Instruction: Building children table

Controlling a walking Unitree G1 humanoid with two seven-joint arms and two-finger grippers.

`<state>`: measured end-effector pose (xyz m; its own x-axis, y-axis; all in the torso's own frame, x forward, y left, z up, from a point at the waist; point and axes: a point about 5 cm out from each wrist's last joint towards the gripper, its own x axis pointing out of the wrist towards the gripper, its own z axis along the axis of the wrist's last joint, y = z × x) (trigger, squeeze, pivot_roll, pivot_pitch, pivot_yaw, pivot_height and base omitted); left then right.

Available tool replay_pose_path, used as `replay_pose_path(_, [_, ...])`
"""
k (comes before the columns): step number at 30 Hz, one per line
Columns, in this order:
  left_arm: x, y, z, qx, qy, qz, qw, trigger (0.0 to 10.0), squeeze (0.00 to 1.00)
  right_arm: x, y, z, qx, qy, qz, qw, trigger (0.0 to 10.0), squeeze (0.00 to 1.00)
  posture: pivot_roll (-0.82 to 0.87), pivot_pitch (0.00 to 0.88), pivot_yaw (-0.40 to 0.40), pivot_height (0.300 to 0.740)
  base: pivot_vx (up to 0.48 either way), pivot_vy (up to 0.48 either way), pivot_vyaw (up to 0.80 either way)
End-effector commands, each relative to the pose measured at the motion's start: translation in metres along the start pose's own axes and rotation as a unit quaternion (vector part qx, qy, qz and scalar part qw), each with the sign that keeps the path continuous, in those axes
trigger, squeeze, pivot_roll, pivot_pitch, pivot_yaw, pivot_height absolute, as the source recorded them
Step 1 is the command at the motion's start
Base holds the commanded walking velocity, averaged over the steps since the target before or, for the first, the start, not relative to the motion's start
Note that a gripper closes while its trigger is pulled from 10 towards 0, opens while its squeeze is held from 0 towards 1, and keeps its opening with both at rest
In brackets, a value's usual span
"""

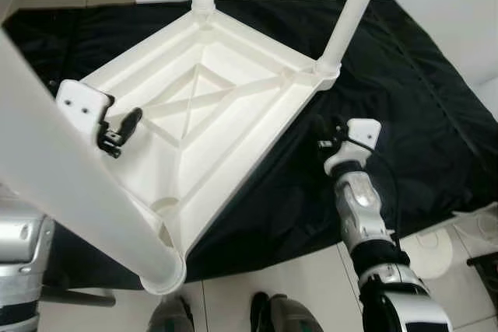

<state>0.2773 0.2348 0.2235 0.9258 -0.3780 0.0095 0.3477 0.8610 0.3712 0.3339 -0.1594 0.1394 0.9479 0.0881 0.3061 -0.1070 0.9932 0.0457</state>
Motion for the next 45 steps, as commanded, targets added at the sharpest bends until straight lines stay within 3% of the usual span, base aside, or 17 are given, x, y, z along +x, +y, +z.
replay_pose_path(1, [-0.004, -0.003, -0.001, -0.003, -0.01, -0.048, 0.999, 10.0, 0.0, -0.004, 0.001, -0.003, 0.002, 0.008, 0.007, 1.0, 10.0, 0.0, 0.09, 0.143, -0.03, 0.74, 0.0, 0.0, 0.0])
replay_pose_path(4, [-0.012, -0.009, -0.003, -0.003, -0.022, -0.111, 0.994, 10.0, 0.0, -0.008, -0.002, -0.002, -0.004, 0.009, 0.011, 1.0, 10.0, 0.0, 0.09, 0.14, -0.035, 0.74, 0.0, 0.0, 0.0])
replay_pose_path(7, [-0.02, -0.029, -0.013, -0.006, -0.01, -0.199, 0.98, 10.0, 0.0, -0.009, -0.006, 0.0, -0.01, 0.012, 0.009, 1.0, 10.0, 0.0, 0.09, 0.135, -0.04, 0.74, 0.0, 0.0, 0.0])
replay_pose_path(10, [-0.02, -0.032, -0.019, -0.025, 0.008, -0.215, 0.976, 10.0, 0.04, -0.01, -0.006, 0.001, -0.013, 0.015, 0.009, 1.0, 10.0, 0.0, 0.09, 0.133, -0.04, 0.74, 0.0, 0.0, 0.0])
replay_pose_path(11, [-0.017, -0.031, -0.027, -0.021, 0.028, -0.205, 0.978, 10.0, 1.0, -0.011, -0.006, 0.002, -0.012, 0.018, 0.009, 1.0, 10.0, 0.0, 0.09, 0.132, -0.04, 0.74, 0.0, 0.0, 0.0])
replay_pose_path(14, [-0.014, -0.033, -0.035, -0.016, 0.045, -0.211, 0.976, 10.0, 1.0, -0.013, -0.004, 0.003, -0.009, 0.023, 0.009, 1.0, 10.0, 0.0, 0.09, 0.132, -0.04, 0.74, 0.0, 0.0, 0.0])
replay_pose_path(19, [-0.022, -0.038, -0.035, -0.025, 0.029, -0.261, 0.964, 10.0, 1.0, -0.017, 0.002, 0.004, -0.006, 0.028, 0.018, 0.999, 10.0, 0.0, 0.08, 0.12, -0.046, 0.74, 0.0, 0.0, 0.0])
replay_pose_path(20, [-0.024, -0.036, -0.036, -0.029, 0.03, -0.269, 0.962, 10.0, 0.0, -0.017, 0.003, 0.003, -0.007, 0.031, 0.02, 0.999, 10.0, 0.0, 0.08, 0.115, -0.045, 0.74, 0.0, 0.0, 0.0])
replay_pose_path(27, [-0.031, -0.035, -0.036, -0.051, 0.031, -0.302, 0.951, 10.0, 0.0, -0.016, 0.007, 0.002, -0.007, 0.035, 0.028, 0.999, 10.0, 0.0, 0.08, 0.105, -0.048, 0.74, 0.0, 0.0, 0.0])
replay_pose_path(32, [-0.045, -0.033, -0.03, -0.058, 0.024, -0.355, 0.933, 10.0, 0.0, -0.015, 0.008, 0.004, -0.008, 0.04, 0.031, 0.999, 10.0, 0.0, 0.08, 0.1, -0.051, 0.74, 0.0, 0.0, 0.0])
replay_pose_path(37, [-0.053, -0.031, -0.035, -0.036, 0.048, -0.377, 0.924, 10.0, 0.0, -0.014, 0.008, 0.004, -0.009, 0.043, 0.033, 0.999, 10.0, 0.0, 0.08, 0.098, -0.053, 0.74, 0.0, 0.0, 0.0])
replay_pose_path(38, [-0.056, -0.03, -0.04, -0.028, 0.074, -0.385, 0.92, 10.0, 0.0, -0.013, 0.009, 0.004, -0.01, 0.043, 0.035, 0.998, 10.0, 0.0, 0.08, 0.1, -0.057, 0.74, 0.0, 0.0, 0.0])
replay_pose_path(45, [-0.055, -0.036, -0.043, 0.0, 0.094, -0.398, 0.913, 10.0, 0.0, -0.012, 0.009, 0.005, -0.013, 0.043, 0.038, 0.998, 10.0, 0.0, 0.08, 0.105, -0.06, 0.74, 0.0, 0.0, 0.0])
